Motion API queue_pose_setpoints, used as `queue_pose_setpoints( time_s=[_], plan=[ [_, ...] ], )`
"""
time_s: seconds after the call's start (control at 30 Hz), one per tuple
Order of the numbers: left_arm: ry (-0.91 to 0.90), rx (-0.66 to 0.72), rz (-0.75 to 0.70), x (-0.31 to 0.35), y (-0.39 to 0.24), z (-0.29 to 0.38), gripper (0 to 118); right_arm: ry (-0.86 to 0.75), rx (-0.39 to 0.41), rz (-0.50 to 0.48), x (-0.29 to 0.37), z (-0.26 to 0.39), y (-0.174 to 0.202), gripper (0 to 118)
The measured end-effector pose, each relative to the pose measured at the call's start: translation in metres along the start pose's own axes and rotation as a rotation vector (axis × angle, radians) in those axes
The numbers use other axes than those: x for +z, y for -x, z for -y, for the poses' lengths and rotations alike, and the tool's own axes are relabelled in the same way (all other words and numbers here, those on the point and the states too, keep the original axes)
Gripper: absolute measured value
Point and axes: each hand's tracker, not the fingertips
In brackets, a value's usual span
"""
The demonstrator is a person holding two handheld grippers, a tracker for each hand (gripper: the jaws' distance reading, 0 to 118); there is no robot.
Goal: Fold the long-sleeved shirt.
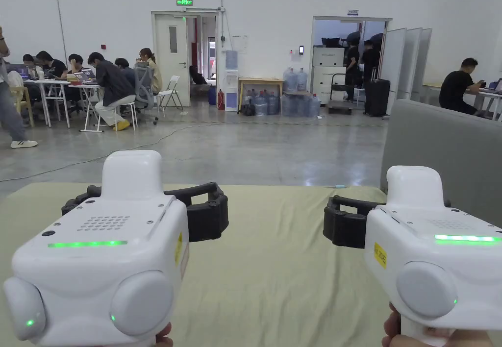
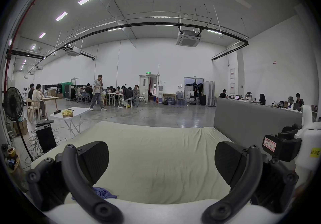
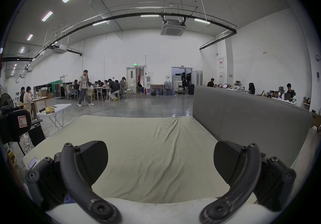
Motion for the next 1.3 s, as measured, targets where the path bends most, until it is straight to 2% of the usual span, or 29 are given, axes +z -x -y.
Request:
queue_pose_setpoints(
  time_s=[0.03, 0.07, 0.1, 0.13, 0.17, 0.23, 0.27, 0.33, 0.43, 0.53, 0.57, 0.7, 0.77, 0.83, 0.97, 1.1, 1.13, 1.17, 1.2, 1.27, 1.3],
  plan=[
    [0.000, 0.003, 0.000, 0.000, 0.001, 0.000, 117, -0.001, 0.000, 0.001, 0.000, 0.000, 0.000, 118],
    [-0.002, 0.007, 0.005, 0.000, 0.001, 0.000, 111, -0.003, 0.000, 0.002, 0.000, 0.001, 0.001, 113],
    [-0.029, 0.011, 0.033, 0.003, 0.003, 0.002, 90, -0.014, 0.000, -0.001, 0.002, 0.002, 0.001, 97],
    [-0.069, -0.004, 0.102, 0.008, 0.004, 0.005, 48, -0.041, 0.006, -0.035, 0.005, 0.004, 0.001, 63],
    [-0.046, -0.004, 0.059, 0.006, 0.003, 0.003, 0, -0.047, 0.016, -0.058, 0.006, 0.006, 0.002, 0],
    [-0.044, -0.006, -0.010, 0.003, -0.001, 0.005, 0, -0.007, 0.017, 0.007, 0.003, 0.018, 0.011, 0],
    [-0.028, -0.010, 0.018, 0.001, 0.000, 0.008, 0, 0.001, 0.039, 0.008, 0.003, 0.024, 0.015, 0],
    [0.008, 0.022, 0.077, -0.003, 0.002, 0.010, 0, 0.012, 0.027, 0.002, 0.000, 0.022, 0.008, 0],
    [0.017, 0.029, 0.066, -0.006, 0.007, 0.012, 0, 0.013, 0.000, -0.009, -0.002, 0.019, 0.002, 0],
    [0.006, 0.018, -0.009, -0.001, 0.028, 0.009, 0, 0.005, 0.026, -0.025, -0.009, 0.021, 0.032, 0],
    [-0.001, 0.021, -0.048, 0.002, 0.041, 0.008, 0, 0.005, 0.051, -0.072, -0.009, 0.021, 0.054, 0],
    [0.007, 0.028, -0.270, 0.031, 0.116, 0.003, 0, 0.008, 0.116, -0.544, 0.007, 0.028, 0.167, 0],
    [0.017, 0.027, -0.397, 0.050, 0.154, 0.002, 0, 0.013, 0.123, -0.717, 0.022, 0.031, 0.216, 0],
    [0.025, 0.020, -0.497, 0.087, 0.181, -0.002, 0, 0.024, 0.119, -0.843, 0.036, 0.034, 0.252, 0],
    [0.086, 0.001, -0.541, 0.094, 0.214, 0.011, 0, 0.034, 0.093, -0.967, 0.039, 0.042, 0.280, 0],
    [0.223, 0.016, -0.444, 0.055, 0.230, 0.055, 3, 0.045, 0.141, -0.945, 0.030, 0.048, 0.270, 0],
    [0.274, 0.020, -0.429, 0.040, 0.234, 0.071, 28, 0.056, 0.150, -0.928, 0.024, 0.051, 0.265, 0],
    [0.355, 0.025, -0.421, 0.021, 0.240, 0.090, 81, 0.070, 0.161, -0.903, 0.018, 0.054, 0.257, 0],
    [0.467, 0.059, -0.393, 0.003, 0.245, 0.113, 96, 0.083, 0.175, -0.880, 0.012, 0.058, 0.249, 0],
    [0.651, 0.205, -0.280, -0.029, 0.265, 0.160, 99, 0.116, 0.220, -0.832, 0.004, 0.063, 0.236, 0],
    [0.652, 0.297, -0.267, -0.041, 0.272, 0.183, 99, 0.134, 0.239, -0.805, -0.002, 0.068, 0.230, 0]
  ],
)
